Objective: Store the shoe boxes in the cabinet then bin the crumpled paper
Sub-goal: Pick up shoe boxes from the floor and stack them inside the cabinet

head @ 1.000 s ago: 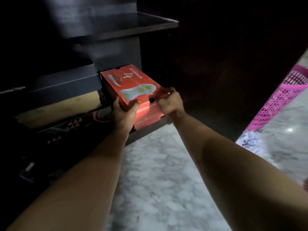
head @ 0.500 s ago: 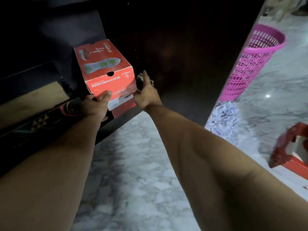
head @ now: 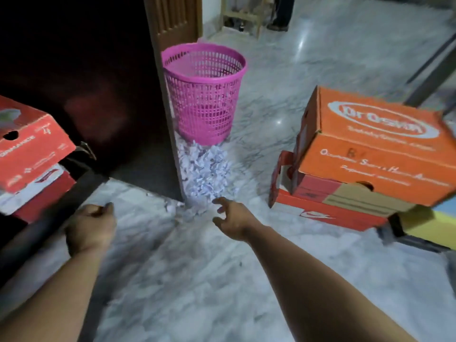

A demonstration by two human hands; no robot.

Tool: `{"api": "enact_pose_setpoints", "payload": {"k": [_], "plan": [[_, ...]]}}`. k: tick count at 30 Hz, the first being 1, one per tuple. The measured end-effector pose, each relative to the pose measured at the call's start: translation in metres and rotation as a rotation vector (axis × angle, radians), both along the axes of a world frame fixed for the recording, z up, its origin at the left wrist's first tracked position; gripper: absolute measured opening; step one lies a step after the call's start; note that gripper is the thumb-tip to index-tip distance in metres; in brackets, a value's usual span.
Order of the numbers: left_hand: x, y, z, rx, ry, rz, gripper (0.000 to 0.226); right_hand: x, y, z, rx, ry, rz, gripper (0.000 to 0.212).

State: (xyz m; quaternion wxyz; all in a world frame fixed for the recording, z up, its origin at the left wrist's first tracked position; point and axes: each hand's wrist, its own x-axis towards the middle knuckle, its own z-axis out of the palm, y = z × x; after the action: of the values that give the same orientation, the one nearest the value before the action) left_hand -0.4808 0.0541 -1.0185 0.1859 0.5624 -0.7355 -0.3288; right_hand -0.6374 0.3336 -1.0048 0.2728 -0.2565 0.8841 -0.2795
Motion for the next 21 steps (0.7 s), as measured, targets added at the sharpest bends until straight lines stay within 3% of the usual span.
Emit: {"api": "enact_pose_setpoints", "payload": {"k": [3,6,11,13,15,18,21], "plan": [[-0.031,0.105,0.010,0.019,-0.078,-0.486,0.035,-0.037,0.080,0.030,0.014,0.192,-0.158,0.038],[-0.078,0.180,0.028,0.015,-0.030,-0.719,0.035,-0.055,0.136,0.073,-0.042,0.385,-0.283,0.038],[-0.179,0.280,0.111,0.141,0.267,-0.796,0.039,-0.079,0.225,0.145,-0.208,0.745,-0.599,0.034],[-0.218,0.304,0.136,0.216,0.329,-0.789,0.057,-0.093,0.254,0.165,-0.218,0.815,-0.835,0.045],[-0.255,0.317,0.151,0.276,0.338,-0.817,0.073,-0.109,0.282,0.176,-0.172,0.738,-1.105,0.059],[-0.295,0.335,0.152,0.385,0.311,-0.837,0.082,-0.136,0.323,0.170,-0.210,0.377,-1.332,0.075],[-0.308,0.348,0.146,0.433,0.311,-0.747,0.047,-0.149,0.344,0.147,-0.300,0.163,-1.321,0.072]]}}
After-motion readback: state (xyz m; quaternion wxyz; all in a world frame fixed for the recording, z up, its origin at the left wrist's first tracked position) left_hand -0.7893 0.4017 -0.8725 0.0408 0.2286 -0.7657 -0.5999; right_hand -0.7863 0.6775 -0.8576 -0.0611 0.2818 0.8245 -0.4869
